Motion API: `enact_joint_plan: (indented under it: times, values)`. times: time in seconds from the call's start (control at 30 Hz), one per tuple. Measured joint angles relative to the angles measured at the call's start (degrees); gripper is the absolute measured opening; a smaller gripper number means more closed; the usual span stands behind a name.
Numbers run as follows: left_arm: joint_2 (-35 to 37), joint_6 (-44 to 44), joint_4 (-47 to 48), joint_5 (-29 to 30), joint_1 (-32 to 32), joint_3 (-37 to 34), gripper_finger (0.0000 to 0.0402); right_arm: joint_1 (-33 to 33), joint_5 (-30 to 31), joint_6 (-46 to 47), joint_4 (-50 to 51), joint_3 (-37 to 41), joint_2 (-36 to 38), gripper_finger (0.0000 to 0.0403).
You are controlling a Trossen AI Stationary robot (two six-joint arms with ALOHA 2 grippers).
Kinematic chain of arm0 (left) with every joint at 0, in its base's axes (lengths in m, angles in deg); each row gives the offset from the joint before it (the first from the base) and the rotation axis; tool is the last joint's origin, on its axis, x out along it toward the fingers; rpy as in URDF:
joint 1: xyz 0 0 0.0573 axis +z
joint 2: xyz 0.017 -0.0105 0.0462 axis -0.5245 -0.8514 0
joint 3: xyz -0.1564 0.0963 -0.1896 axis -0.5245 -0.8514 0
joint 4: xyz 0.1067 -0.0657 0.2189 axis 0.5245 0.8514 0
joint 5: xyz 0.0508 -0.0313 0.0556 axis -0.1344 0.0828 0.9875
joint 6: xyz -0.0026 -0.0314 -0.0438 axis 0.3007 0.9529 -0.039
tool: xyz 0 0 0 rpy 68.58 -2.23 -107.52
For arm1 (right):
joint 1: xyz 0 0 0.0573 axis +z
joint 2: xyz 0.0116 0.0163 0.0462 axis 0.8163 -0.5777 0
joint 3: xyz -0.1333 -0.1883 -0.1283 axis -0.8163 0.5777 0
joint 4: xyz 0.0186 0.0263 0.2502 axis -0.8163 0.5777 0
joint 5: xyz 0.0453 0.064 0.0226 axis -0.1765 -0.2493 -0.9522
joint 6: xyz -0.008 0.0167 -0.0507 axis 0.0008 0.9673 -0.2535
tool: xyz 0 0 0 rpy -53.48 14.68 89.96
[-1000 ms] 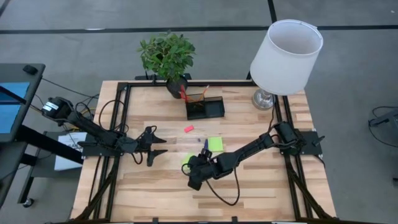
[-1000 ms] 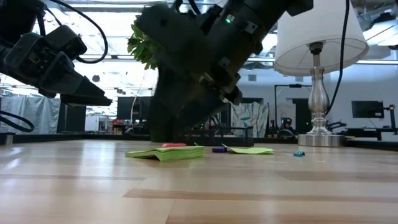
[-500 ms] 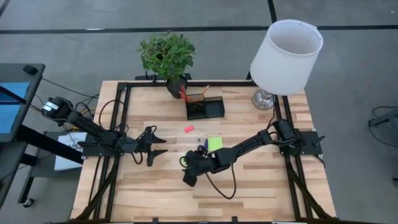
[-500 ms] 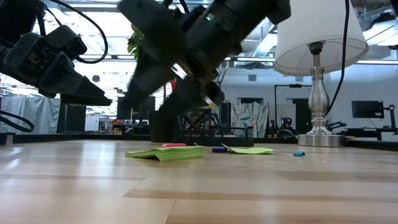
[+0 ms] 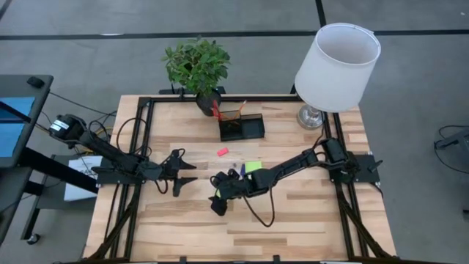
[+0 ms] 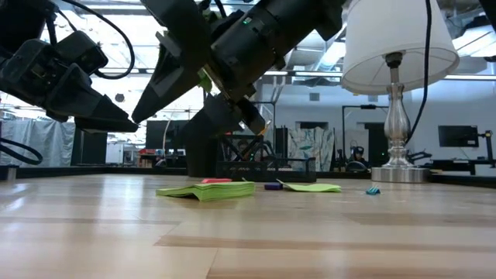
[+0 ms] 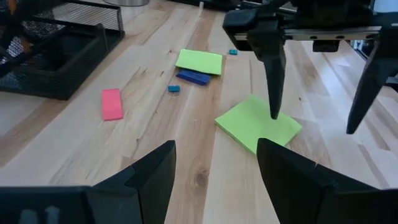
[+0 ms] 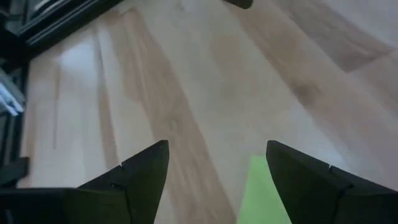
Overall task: Pick and place office supplies into organizer
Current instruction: Put the bottom green sticky note into the desk organizer
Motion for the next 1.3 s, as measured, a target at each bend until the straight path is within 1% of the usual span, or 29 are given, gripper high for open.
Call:
enact_joint_plan:
  times: [0.07, 0.17, 0.33, 0.43, 0.53, 0.7, 0.77, 1.03, 1.3]
  values:
    - [0.0, 0.0, 0.0, -0.1, 0.0, 0.0, 0.0217, 0.0, -0.1, 0.4, 0.9, 0.0, 0.0, 0.0265]
    - [0.0, 0.0, 0.0, -0.1, 0.0, 0.0, 0.0217, 0.6, -0.3, -0.4, 4.9, 0.0, 0.0, 0.0265]
    - [0.0, 0.0, 0.3, -0.2, 0.0, 0.0, 0.0217, 3.3, -2.6, -11.9, 11.6, 0.0, 0.0, 0.0265]
    - [0.0, 0.0, 0.4, -0.2, 0.0, 0.0, 0.0217, 4.9, -2.7, -19.2, 11.9, 0.0, 0.0, 0.0265]
    - [0.0, 0.0, 0.4, -0.2, 0.0, 0.0, 0.0217, 5.7, -2.5, -22.4, 11.9, 0.0, 0.0, 0.0265]
    - [0.0, 0.0, 0.4, -0.2, 0.0, 0.0, 0.0217, 5.8, 3.4, -26.5, 14.1, 0.0, 0.0, 0.0265]
    - [0.0, 0.0, 0.3, -0.2, 0.0, 0.0, 0.0217, 5.4, 4.9, -28.2, 15.3, 0.0, 0.0, 0.0265]
    - [0.0, 0.0, 0.3, -0.2, 0.0, 0.0, 0.0217, 4.1, 4.9, -29.7, 18.8, 0.0, 0.0, 0.0265]
    - [0.0, 0.0, 0.5, -0.2, 0.0, 0.0, 0.0217, 3.5, 4.4, -30.7, 19.0, 0.0, 0.0, 0.0265]
